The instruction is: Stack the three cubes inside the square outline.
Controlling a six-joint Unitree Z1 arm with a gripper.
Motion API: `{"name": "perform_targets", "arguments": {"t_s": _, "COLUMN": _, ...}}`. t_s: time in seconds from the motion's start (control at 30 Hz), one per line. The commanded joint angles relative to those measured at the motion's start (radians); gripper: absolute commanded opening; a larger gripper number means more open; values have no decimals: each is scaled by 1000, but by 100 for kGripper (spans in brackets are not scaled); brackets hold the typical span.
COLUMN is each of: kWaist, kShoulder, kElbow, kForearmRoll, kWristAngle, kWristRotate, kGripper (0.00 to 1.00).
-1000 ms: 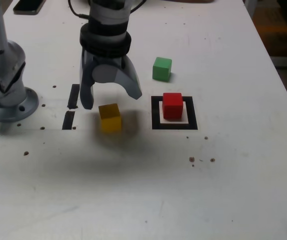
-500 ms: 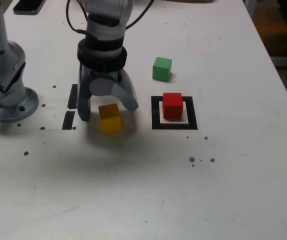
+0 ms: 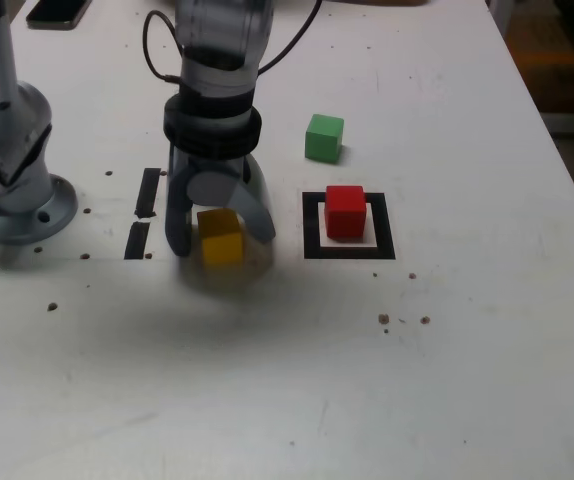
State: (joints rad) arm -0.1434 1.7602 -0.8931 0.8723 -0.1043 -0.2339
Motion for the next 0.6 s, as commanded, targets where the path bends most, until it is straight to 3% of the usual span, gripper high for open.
{"name": "perform_targets", "arguments": {"t_s": 0.0, "kWaist": -2, "kShoulder": 1, "kElbow": 7, "kForearmRoll": -23, "kWristAngle": -2, "kWristRotate": 6, "kGripper": 45}}
{"name": "perform_targets", "arguments": {"t_s": 0.13, "kWaist": -2, "kShoulder": -2, "kElbow": 10, "kForearmRoll": -66, "kWristAngle": -2, "kWristRotate": 27, "kGripper": 27}}
{"name": "perform_targets", "arguments": {"t_s": 0.3, "kWaist": -2, "kShoulder": -11, "kElbow": 1, "kForearmRoll": -62, "kWristAngle": 5, "kWristRotate": 44, "kGripper": 20}}
{"name": "perform_targets", "arguments": {"t_s": 0.43, "kWaist": -2, "kShoulder": -21, "kElbow": -38, "kForearmRoll": 37, "kWristAngle": 24, "kWristRotate": 39, "kGripper": 21}}
{"name": "perform_targets", "arguments": {"t_s": 0.57, "kWaist": -2, "kShoulder": -30, "kElbow": -142, "kForearmRoll": 215, "kWristAngle": 69, "kWristRotate": 16, "kGripper": 21}}
